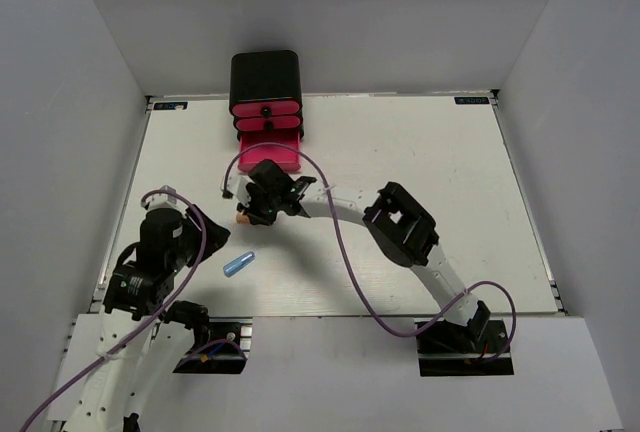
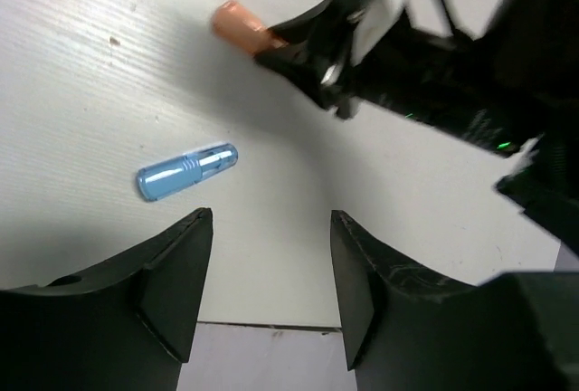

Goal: Sort the stationery into containers
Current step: Pick up the pen from the center of the board, then place the pen in the storage box.

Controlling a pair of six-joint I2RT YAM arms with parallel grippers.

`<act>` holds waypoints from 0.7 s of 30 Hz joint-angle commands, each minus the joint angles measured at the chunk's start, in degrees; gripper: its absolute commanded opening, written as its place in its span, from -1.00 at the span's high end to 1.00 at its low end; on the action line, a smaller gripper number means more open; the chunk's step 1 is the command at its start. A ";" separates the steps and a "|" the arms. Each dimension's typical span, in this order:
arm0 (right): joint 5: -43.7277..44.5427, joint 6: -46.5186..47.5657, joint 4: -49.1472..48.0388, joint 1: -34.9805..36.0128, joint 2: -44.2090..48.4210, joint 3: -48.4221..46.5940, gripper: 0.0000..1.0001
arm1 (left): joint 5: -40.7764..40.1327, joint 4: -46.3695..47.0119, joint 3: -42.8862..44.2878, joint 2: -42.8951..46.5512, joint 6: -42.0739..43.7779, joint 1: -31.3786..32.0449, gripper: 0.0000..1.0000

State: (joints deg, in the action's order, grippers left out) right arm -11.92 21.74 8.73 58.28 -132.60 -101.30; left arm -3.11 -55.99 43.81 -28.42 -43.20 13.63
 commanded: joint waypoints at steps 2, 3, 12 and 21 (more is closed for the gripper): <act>1.64 0.41 1.99 -5.10 10.05 0.22 1.00 | 2.76 1.31 -3.38 -0.49 -3.20 0.08 -0.29; 1.64 1.02 1.64 -5.63 10.86 0.31 1.00 | 3.55 2.36 -4.08 -1.54 -3.73 0.08 -0.26; 0.41 13.06 0.93 -11.87 14.74 -1.97 1.00 | 8.21 10.20 -7.62 -22.00 -1.54 0.08 -0.42; -0.73 18.34 -1.17 -13.90 3.32 -13.22 1.00 | 6.28 10.73 -0.67 -39.59 6.19 0.08 -0.55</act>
State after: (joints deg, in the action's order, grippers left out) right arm -11.86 36.95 9.06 44.58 -125.99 -110.19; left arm 3.64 -46.50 39.90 -66.17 -40.56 13.63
